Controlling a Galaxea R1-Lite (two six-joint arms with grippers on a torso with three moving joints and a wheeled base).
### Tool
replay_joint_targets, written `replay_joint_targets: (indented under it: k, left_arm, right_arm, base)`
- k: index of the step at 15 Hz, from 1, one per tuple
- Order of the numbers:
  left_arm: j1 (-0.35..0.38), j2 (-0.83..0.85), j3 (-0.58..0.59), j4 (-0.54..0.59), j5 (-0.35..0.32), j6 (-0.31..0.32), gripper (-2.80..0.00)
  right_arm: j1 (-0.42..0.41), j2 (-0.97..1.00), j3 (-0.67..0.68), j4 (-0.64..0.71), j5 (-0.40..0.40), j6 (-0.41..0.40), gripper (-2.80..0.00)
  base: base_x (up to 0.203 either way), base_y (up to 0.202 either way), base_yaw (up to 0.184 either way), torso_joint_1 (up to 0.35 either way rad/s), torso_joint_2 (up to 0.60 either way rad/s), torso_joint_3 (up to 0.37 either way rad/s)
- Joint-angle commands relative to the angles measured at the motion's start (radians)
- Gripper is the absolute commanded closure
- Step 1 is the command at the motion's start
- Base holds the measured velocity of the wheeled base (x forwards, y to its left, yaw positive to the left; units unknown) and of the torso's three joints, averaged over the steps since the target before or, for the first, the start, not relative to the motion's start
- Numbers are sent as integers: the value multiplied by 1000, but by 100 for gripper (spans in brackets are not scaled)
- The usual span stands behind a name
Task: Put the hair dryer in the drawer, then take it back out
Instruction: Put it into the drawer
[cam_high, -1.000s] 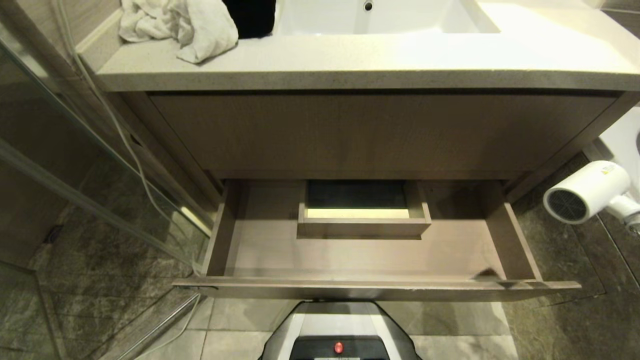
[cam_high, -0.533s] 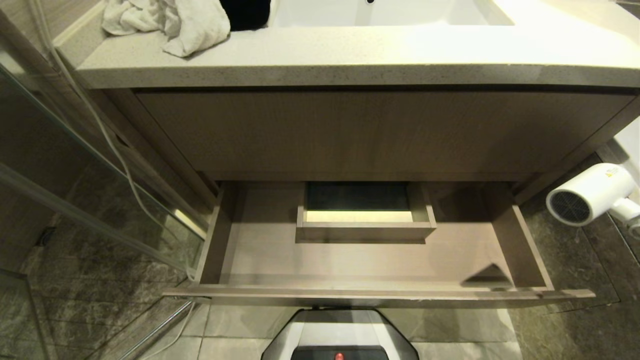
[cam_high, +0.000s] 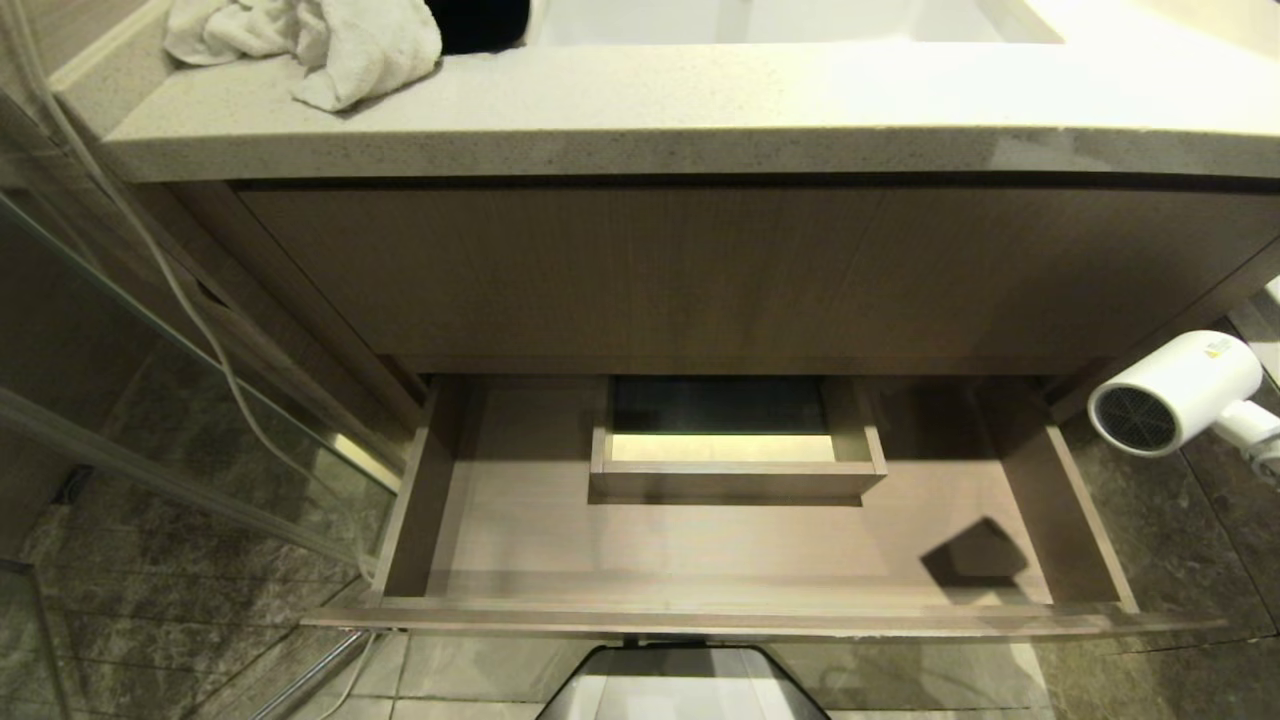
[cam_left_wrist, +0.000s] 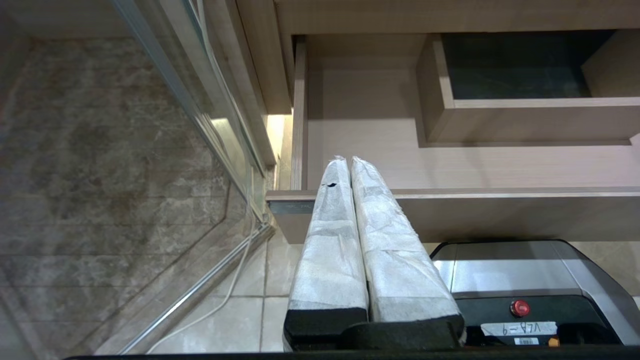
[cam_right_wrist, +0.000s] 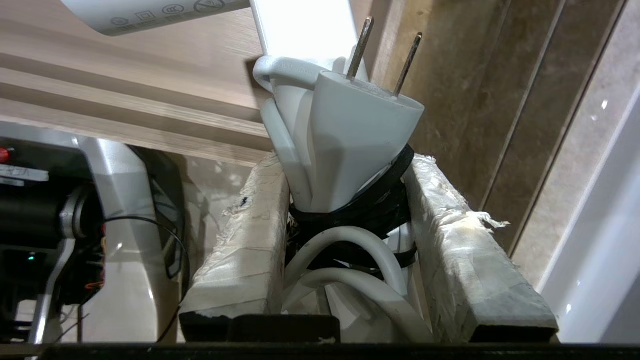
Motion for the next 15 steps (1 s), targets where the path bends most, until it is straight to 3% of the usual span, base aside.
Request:
replay_joint_targets:
  k: [1,9,15]
  left_arm:
    - [0,0,0,0,0,-1,0]
    - [0,0,0,0,0,0,0]
    - [0,0,0,0,0,0,0]
  right_arm:
    - [0,1,1,2,3,-4,0]
    - [0,3,3,-1,3,-4,0]
    - [0,0,9,-1,5,-9,0]
  base:
    - [0,0,0,-110,312,164]
    - [0,0,0,-99,385,289]
    - [0,0,0,46,256,299]
